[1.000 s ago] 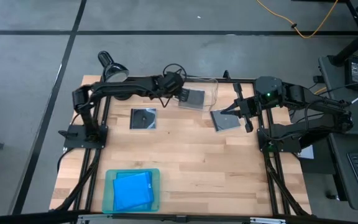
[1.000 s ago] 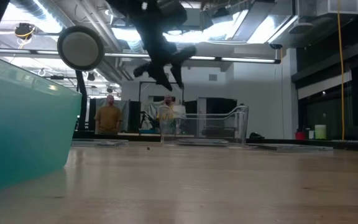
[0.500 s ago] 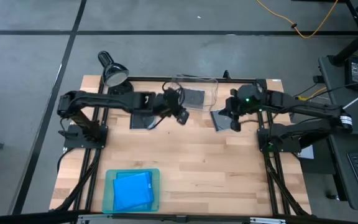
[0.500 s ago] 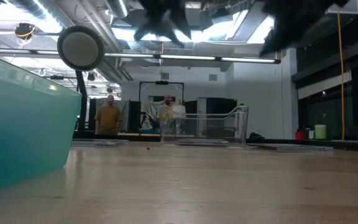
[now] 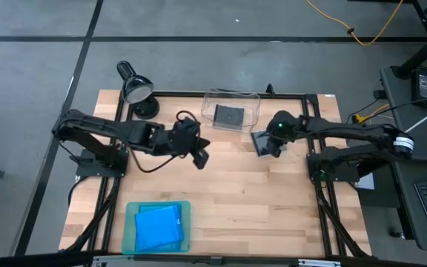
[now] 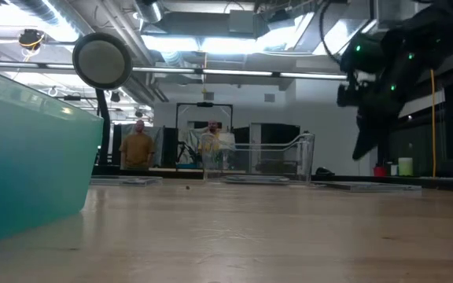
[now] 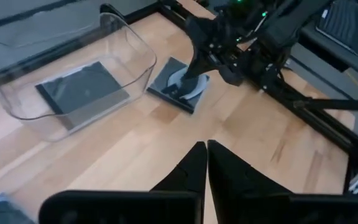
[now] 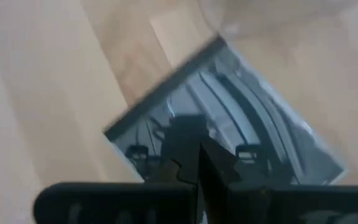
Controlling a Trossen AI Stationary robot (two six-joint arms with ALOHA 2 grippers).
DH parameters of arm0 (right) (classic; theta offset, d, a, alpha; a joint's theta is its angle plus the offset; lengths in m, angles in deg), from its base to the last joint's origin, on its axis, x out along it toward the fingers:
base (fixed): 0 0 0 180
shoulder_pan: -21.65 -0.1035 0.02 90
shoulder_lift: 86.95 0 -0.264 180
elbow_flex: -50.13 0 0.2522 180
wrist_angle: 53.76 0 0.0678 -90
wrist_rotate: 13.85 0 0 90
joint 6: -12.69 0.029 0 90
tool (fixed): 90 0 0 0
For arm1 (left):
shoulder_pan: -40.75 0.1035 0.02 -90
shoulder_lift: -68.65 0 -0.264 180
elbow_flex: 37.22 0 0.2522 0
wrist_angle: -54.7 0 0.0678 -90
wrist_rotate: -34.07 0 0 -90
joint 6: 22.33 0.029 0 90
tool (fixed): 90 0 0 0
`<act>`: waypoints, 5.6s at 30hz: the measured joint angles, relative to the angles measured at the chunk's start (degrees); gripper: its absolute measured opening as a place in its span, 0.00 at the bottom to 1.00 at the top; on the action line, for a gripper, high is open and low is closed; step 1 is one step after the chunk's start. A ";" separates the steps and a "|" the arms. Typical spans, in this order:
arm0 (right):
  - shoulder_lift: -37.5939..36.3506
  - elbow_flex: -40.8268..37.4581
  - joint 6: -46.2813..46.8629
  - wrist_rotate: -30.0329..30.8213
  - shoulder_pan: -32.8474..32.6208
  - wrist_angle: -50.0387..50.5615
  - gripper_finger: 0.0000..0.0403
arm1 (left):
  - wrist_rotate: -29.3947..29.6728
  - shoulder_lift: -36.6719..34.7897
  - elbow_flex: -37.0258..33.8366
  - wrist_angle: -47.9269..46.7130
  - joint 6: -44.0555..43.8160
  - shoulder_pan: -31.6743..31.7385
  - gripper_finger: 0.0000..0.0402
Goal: Pick & place jewel cases by type
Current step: Put the right black CD case into the transparent bin
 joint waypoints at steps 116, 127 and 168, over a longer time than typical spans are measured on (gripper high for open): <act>24.59 10.65 52.50 6.12 -54.64 -1.79 0.02 | -19.34 0.95 -45.38 46.08 -17.88 0.96 0.46; 24.33 8.20 45.74 1.95 -49.02 -3.92 0.02 | -23.41 9.63 -45.31 59.01 -19.68 3.18 0.48; 29.61 7.96 21.04 -0.94 -32.90 -22.30 0.02 | -24.31 24.01 -40.17 62.43 -32.93 0.89 0.48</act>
